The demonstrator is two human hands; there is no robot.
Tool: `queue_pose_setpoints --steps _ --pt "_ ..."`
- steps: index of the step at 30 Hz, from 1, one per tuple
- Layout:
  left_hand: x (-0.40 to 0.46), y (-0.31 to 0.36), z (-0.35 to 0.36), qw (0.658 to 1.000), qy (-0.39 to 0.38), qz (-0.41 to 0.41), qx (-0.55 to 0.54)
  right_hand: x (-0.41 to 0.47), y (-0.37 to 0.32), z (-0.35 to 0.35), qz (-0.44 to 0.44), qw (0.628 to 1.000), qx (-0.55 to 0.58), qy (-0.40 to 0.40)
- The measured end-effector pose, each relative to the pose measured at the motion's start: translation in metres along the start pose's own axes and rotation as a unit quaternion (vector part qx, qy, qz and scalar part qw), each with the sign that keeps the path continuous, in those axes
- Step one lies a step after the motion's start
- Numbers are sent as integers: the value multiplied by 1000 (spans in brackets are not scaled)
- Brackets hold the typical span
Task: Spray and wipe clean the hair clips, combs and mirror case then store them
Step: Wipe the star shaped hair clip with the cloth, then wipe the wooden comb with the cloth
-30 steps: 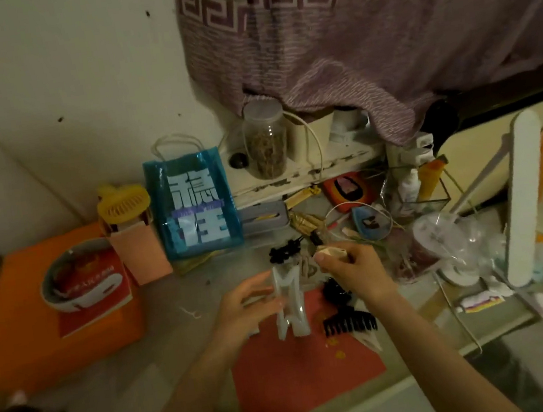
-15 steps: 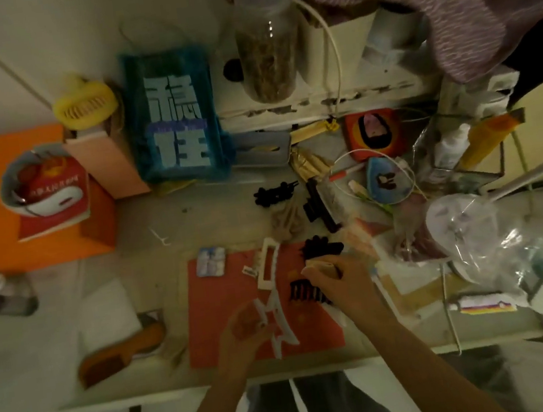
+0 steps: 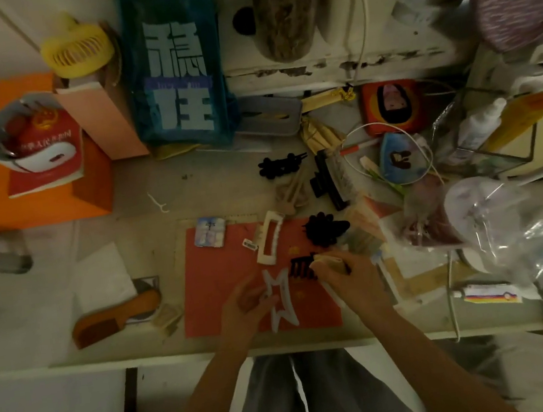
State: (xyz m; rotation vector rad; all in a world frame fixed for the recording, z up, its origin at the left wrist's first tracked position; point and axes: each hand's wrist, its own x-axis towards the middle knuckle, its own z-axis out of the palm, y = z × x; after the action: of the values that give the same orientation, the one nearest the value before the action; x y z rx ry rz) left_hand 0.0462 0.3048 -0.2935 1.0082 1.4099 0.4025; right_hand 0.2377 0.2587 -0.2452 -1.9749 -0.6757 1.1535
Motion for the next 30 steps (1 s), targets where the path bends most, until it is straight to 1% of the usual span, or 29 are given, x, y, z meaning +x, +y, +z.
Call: queue_pose_setpoints --steps 4,9,13,18,23,26,29,30 --pt "1 3 3 999 -5 17 27 -5 5 0 -9 1000 -13 -7" --pt "-1 5 4 997 11 8 73 -2 11 4 32 999 -29 -9" --pt "-4 3 3 990 12 9 141 -7 7 3 -1 999 -50 -12" --pt "-14 -2 -8 988 38 16 146 -10 1 3 -19 998 -57 -20" --pt "-21 -2 -33 980 94 20 172 -14 -8 10 -42 997 -43 -55" --pt "-24 -2 -59 980 104 22 170 -17 -18 23 -65 995 -39 -70" --pt "-25 -2 -88 967 118 51 218 -21 -30 42 -66 993 -33 -96" --pt "-25 -1 -98 967 120 65 217 -21 -34 49 -63 992 -30 -104"
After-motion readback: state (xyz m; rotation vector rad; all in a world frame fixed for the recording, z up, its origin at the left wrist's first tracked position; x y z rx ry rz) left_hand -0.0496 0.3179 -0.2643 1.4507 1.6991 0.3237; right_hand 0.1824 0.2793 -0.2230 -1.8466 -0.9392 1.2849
